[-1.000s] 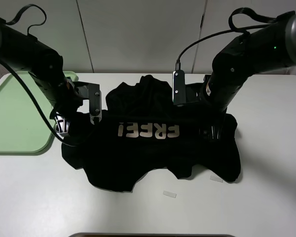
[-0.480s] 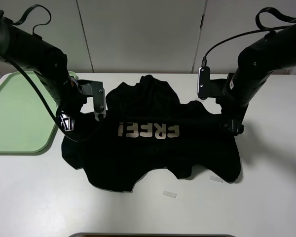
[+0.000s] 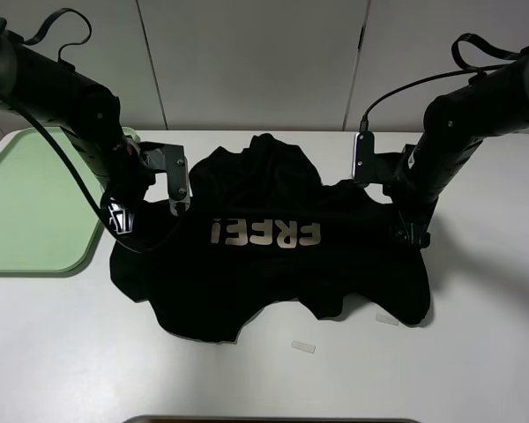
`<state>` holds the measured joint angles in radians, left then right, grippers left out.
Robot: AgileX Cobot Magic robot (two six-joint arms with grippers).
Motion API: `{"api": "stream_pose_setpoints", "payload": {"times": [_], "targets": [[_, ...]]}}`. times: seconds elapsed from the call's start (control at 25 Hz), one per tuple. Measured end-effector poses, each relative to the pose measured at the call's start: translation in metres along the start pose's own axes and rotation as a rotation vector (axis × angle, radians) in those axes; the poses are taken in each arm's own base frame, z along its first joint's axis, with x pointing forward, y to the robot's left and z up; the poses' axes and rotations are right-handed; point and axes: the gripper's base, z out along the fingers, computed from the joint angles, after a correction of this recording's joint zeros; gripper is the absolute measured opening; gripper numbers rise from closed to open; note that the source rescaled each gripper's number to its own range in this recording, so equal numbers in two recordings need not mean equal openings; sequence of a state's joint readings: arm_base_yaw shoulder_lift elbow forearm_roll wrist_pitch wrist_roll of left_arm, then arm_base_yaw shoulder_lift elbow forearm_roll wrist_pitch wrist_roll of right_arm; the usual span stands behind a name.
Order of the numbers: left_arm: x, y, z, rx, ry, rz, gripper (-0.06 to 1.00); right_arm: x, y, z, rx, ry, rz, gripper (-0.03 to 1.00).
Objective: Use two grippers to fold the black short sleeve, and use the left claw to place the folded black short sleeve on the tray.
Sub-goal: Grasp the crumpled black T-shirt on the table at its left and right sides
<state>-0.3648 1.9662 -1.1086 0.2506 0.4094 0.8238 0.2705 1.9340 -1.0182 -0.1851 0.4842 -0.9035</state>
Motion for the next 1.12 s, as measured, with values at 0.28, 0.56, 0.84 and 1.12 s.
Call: {"api": "stream_pose_setpoints", "payload": {"times": [0.28, 0.56, 0.84, 1.12], "targets": [[-0.0020, -0.0003, 0.0000, 0.004, -0.022, -0.028, 0.80, -0.0005, 0.0010, 0.0017, -0.010, -0.004, 0.007, 1.00], [-0.0022, -0.0005, 0.0000, 0.006, -0.024, -0.033, 0.80, -0.0017, 0.0018, 0.0017, -0.019, -0.017, 0.035, 0.78], [-0.0024, -0.0006, 0.0000, 0.007, -0.026, -0.035, 0.80, -0.0021, 0.0019, 0.0017, -0.020, -0.021, 0.039, 0.48], [-0.0024, -0.0006, 0.0000, 0.007, -0.026, -0.035, 0.80, -0.0019, 0.0022, 0.0017, -0.023, -0.020, 0.037, 0.00]]}}
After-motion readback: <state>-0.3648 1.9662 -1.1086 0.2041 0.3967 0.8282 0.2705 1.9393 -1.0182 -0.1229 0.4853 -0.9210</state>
